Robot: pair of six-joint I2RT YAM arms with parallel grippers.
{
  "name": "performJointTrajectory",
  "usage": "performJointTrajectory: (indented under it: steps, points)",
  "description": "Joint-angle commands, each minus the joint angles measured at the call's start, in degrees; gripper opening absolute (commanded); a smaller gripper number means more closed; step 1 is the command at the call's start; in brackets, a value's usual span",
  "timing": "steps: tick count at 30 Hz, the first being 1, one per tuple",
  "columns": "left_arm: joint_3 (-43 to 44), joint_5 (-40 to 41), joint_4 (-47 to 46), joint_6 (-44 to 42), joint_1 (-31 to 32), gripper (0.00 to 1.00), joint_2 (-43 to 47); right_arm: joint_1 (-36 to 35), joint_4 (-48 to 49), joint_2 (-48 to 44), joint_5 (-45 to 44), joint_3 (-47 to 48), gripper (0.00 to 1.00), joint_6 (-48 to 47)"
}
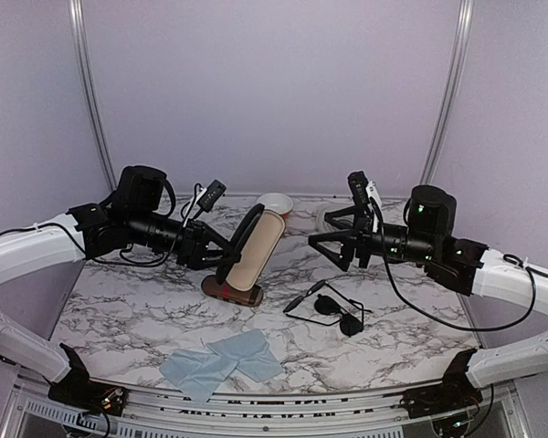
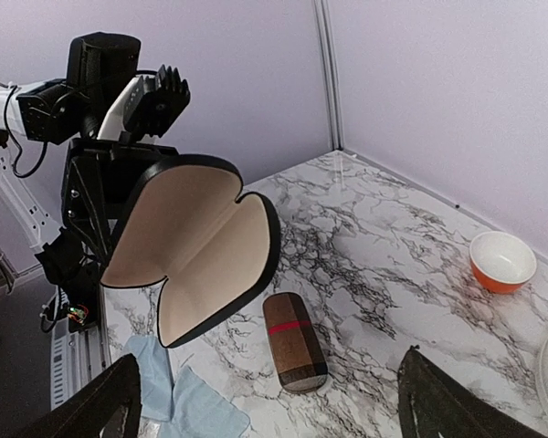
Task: Organize the sunglasses
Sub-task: Pass from the left arm to the right
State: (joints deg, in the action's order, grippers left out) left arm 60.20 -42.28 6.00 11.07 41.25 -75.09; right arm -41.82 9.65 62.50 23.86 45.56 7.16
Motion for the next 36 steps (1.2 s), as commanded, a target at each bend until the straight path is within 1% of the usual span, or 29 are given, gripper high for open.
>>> performJointTrajectory:
  steps: [1, 3, 6, 9, 12, 15, 16, 21, 24, 30, 34, 36]
  points:
    - [2.42, -2.01, 9.45, -4.89, -0.09, 0.32, -1.57, 0.08, -5.36, 0.39, 0.91, 3.39, 0.93, -1.26]
    - [2.7, -3.7, 11.32, -5.72, -0.12, 0.31, -2.98, -0.26, -7.28, 0.47, 2.05, 3.81, 0.92, -4.49]
    - [3.28, -6.49, 13.08, -5.65, -0.07, 0.27, -5.7, -1.57, -11.09, 1.32, -0.12, 4.95, 0.91, -10.01]
    - [3.74, -9.3, 14.18, -5.74, -0.03, 0.27, -8.05, -5.0, -16.04, 3.06, -4.72, 7.39, 0.89, -17.17]
    - [4.57, -10.52, 15.81, -5.8, 0.05, 0.27, -10.22, -10.4, -18.1, 4.08, -10.27, 8.49, 0.88, -26.0]
    - [5.88, -11.3, 18.44, -6.36, 0.41, 0.26, -12.74, -12.36, -17.26, 4.97, -13.41, 8.92, 0.84, -30.23]
    - [6.11, -11.76, 19.03, -6.54, 0.66, 0.26, -13.23, -12.76, -16.01, 5.06, -14.04, 8.53, 0.81, -32.04]
    - [6.49, -12.45, 20.75, -7.67, 2.27, 0.26, -14.74, -15.43, -10.8, 5.54, -15.94, 5.68, 0.77, -42.4]
    - [6.27, -12.62, 21.07, -8.15, 2.6, 0.26, -14.88, -15.61, -11.45, 7.34, -16.08, 7.06, 0.71, -45.12]
    - [5.75, -13.27, 21.12, -8.48, 3.12, 0.24, -15.04, -15.68, -16.83, 11.67, -14.61, 10.78, 0.59, -48.68]
    - [5.19, -12.96, 21.08, -8.51, 3.38, 0.23, -15.34, -15.96, -15.8, 12.79, -13.93, 11.26, 0.47, -49.13]
    - [5.1, -12.91, 21.12, -8.53, 3.56, 0.23, -15.31, -16.28, -14.73, 13.03, -13.35, 11.27, 0.45, -49.14]
